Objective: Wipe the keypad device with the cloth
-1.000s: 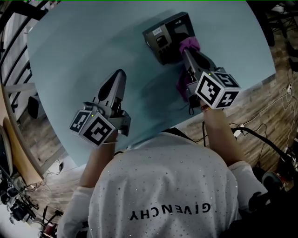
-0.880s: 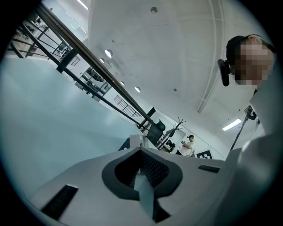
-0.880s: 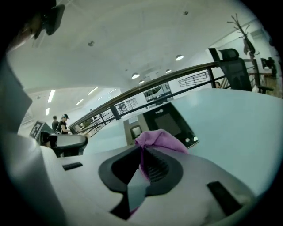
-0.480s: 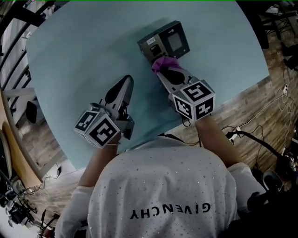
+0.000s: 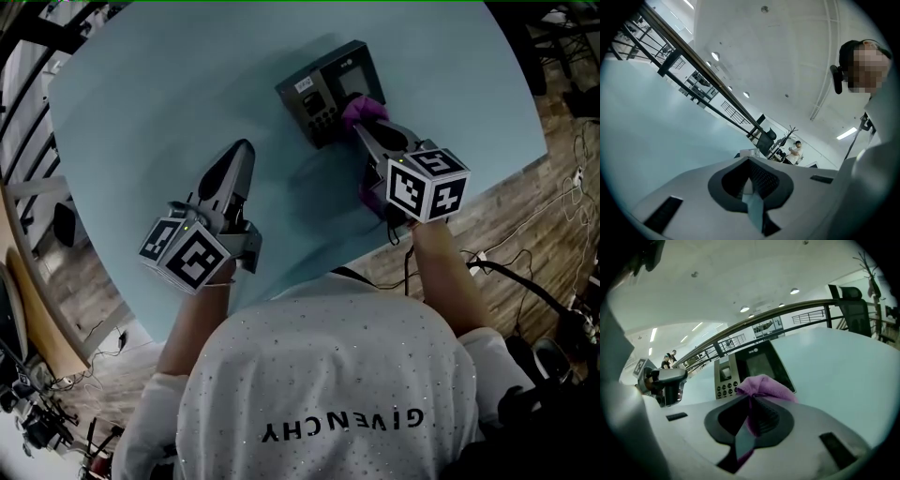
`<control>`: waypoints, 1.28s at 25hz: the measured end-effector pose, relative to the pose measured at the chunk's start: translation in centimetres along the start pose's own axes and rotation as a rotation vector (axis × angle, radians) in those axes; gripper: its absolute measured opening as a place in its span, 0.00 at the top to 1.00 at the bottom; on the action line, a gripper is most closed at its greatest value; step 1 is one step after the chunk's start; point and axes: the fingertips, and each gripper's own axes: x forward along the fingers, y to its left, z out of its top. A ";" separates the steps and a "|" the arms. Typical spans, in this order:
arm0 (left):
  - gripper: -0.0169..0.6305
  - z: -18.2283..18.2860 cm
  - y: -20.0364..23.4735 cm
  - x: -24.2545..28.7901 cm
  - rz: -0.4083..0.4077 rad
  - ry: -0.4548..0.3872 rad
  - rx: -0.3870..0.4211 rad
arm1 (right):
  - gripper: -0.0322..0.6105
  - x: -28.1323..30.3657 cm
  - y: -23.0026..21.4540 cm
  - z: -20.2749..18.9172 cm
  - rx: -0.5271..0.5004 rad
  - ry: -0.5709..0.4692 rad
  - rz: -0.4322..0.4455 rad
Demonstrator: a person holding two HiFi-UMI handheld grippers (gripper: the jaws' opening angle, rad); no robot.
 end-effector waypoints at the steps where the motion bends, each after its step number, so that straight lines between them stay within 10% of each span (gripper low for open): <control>1: 0.97 0.1 0.0 0.0 0.001 -0.001 0.003 | 0.90 -0.1 -0.6 0.2 0.013 -0.002 -0.009; 14: 0.97 0.8 -1.3 -1.6 -0.019 -0.025 0.027 | 0.90 -2.0 -6.9 1.6 0.275 -0.085 -0.253; 22: 0.97 1.1 -6.5 -8.0 -0.026 -0.118 0.130 | 0.90 -8.8 0.9 3.7 0.280 -0.338 -0.038; 32: 0.97 -1.8 -8.9 -15.2 0.018 -0.072 0.155 | 0.90 -9.5 10.6 -1.1 0.258 -0.194 0.116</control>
